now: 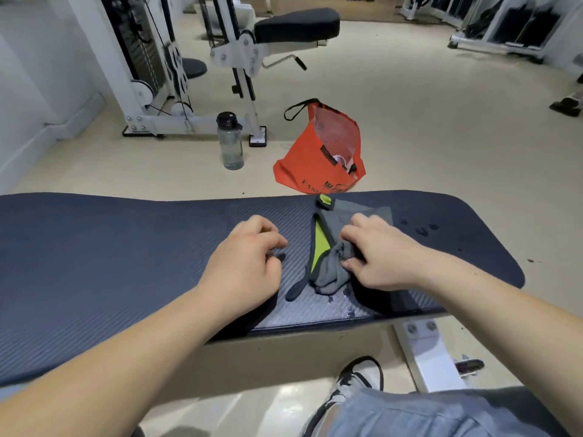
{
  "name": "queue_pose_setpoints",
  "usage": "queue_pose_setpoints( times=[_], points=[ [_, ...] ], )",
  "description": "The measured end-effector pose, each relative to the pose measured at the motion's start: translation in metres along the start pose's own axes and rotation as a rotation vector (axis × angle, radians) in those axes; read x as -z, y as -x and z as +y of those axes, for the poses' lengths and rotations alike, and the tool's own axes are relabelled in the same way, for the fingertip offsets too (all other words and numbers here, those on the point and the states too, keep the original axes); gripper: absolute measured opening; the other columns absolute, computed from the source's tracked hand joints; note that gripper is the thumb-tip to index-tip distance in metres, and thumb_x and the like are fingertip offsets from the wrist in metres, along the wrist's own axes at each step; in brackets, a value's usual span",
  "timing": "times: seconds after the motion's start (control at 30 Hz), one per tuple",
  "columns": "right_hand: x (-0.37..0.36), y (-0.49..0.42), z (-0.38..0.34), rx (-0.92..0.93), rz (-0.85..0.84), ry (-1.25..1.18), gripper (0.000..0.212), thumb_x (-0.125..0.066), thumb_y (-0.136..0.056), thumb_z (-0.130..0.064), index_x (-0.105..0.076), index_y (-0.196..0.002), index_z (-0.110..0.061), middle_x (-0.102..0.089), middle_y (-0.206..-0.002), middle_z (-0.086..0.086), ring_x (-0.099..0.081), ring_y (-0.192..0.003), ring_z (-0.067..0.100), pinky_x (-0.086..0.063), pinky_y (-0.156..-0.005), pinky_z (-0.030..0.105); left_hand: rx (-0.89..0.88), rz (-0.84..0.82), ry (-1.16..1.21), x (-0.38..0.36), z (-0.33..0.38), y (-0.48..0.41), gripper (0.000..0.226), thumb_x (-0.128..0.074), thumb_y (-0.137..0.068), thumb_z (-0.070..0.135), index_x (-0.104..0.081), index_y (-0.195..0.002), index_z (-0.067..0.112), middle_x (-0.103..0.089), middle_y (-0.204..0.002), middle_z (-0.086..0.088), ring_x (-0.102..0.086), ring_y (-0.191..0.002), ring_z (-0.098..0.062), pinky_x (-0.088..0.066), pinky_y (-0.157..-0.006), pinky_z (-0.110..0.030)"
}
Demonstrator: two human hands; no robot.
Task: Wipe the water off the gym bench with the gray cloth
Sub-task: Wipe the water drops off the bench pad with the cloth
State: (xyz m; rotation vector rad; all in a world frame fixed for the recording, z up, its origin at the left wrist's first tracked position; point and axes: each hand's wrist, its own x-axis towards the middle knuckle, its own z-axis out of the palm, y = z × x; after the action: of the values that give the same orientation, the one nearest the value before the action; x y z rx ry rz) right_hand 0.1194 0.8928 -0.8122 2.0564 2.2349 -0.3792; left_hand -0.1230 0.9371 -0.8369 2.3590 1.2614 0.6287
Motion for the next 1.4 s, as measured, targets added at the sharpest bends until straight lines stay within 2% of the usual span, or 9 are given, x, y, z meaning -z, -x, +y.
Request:
queue_pose_setpoints(
  times=[0.17, 0.4, 0.5, 0.6, 0.8, 0.97, 1.13, 1.27, 1.4],
  points=[
    [-0.009, 0.031, -0.042, 0.257, -0.123, -0.011, 0.032, -0.062, -0.089, -0.049, -0.052, -0.111, -0.027, -0.043, -0.107, -0.002, -0.042, -0.103, 0.021, -0.044, -0.089, 0.040, -0.003, 0.006, -0.003, 0.001, -0.001, -0.018, 0.034, -0.056, -0.084, 0.008, -0.076, -0.108, 0.019, -0.060, -0.117, 0.006, -0.056, -0.112, -0.020, -0.053, -0.090, -0.039],
    [-0.005, 0.029, -0.014, -0.047, 0.074, 0.088, 0.029, -0.054, -0.097, -0.037, -0.051, -0.125, -0.031, -0.047, -0.119, -0.002, -0.046, -0.115, 0.026, -0.045, -0.083, 0.038, -0.003, -0.036, 0.083, -0.007, 0.005, -0.023, 0.034, -0.055, -0.085, 0.008, -0.076, -0.109, 0.019, -0.058, -0.116, 0.007, -0.057, -0.110, -0.019, -0.053, -0.093, -0.041],
    [-0.013, 0.032, -0.023, 0.000, 0.048, 0.045, 0.029, -0.054, -0.092, -0.028, -0.053, -0.120, -0.033, -0.047, -0.118, -0.003, -0.046, -0.114, 0.024, -0.049, -0.079, 0.040, -0.093, -0.041, 0.042, -0.004, 0.011, -0.015, 0.035, -0.055, -0.083, 0.023, -0.076, -0.112, 0.021, -0.059, -0.119, 0.006, -0.055, -0.112, -0.021, -0.053, -0.092, -0.043],
    [-0.010, 0.038, -0.022, 0.098, -0.051, -0.167, 0.029, -0.069, -0.087, -0.029, -0.063, -0.115, -0.032, -0.053, -0.120, -0.006, -0.049, -0.115, 0.018, -0.048, -0.097, 0.044, -0.251, -0.184, 0.001, -0.004, 0.026, 0.003, 0.046, -0.055, -0.083, 0.052, -0.073, -0.117, 0.027, -0.058, -0.133, 0.003, -0.051, -0.123, -0.022, -0.048, -0.102, -0.038],
    [0.013, 0.060, 0.021, -0.048, -0.089, -0.806, 0.027, -0.078, -0.086, -0.013, -0.077, -0.111, -0.020, -0.074, -0.121, -0.009, -0.067, -0.115, 0.007, -0.048, -0.106, 0.024, -0.319, -0.431, -0.365, -0.030, 0.064, 0.023, 0.099, -0.033, -0.086, 0.083, -0.012, -0.163, 0.025, -0.023, -0.168, -0.010, -0.018, -0.155, -0.028, -0.011, -0.128, -0.043],
    [0.019, 0.052, 0.068, -0.363, 0.329, -0.524, 0.013, -0.062, -0.093, -0.024, -0.076, -0.092, -0.025, -0.077, -0.093, -0.010, -0.071, -0.090, 0.011, -0.053, -0.082, 0.027, -0.342, -0.354, -0.522, -0.057, 0.061, 0.001, 0.070, -0.041, -0.087, 0.056, -0.036, -0.155, 0.037, -0.044, -0.149, -0.020, -0.043, -0.137, -0.038, -0.037, -0.117, -0.050],
    [0.012, 0.051, 0.100, -0.535, 0.306, -0.468, 0.018, -0.057, -0.090, -0.022, -0.072, -0.097, -0.026, -0.069, -0.100, -0.007, -0.066, -0.101, 0.023, -0.056, -0.093, 0.039, -0.120, -0.305, -0.618, -0.070, 0.083, -0.035, 0.066, -0.043, -0.093, 0.058, -0.030, -0.155, 0.042, -0.042, -0.142, -0.011, -0.041, -0.127, -0.033, -0.037, -0.104, -0.046],
    [0.007, 0.049, 0.116, -0.557, 0.301, -0.476, 0.032, -0.053, -0.090, -0.017, -0.072, -0.115, -0.023, -0.063, -0.121, -0.001, -0.060, -0.117, 0.026, -0.052, -0.099, 0.041, -0.304, -0.287, -0.565, -0.078, 0.102, -0.002, 0.066, -0.044, -0.081, 0.059, -0.058, -0.139, 0.030, -0.055, -0.104, -0.011, -0.051, -0.090, -0.034, -0.047, -0.075, -0.046],
    [0.000, 0.053, 0.140, -0.630, 0.350, -0.484, 0.043, -0.047, -0.091, -0.016, -0.065, -0.129, -0.023, -0.057, -0.139, 0.002, -0.051, -0.131, 0.029, -0.048, -0.104, 0.043, -0.275, -0.330, -0.570, -0.075, 0.089, -0.039, 0.068, -0.028, -0.086, 0.065, -0.044, -0.149, 0.045, -0.052, -0.109, -0.007, -0.050, -0.097, -0.030, -0.050, -0.085, -0.043]
  ],
)
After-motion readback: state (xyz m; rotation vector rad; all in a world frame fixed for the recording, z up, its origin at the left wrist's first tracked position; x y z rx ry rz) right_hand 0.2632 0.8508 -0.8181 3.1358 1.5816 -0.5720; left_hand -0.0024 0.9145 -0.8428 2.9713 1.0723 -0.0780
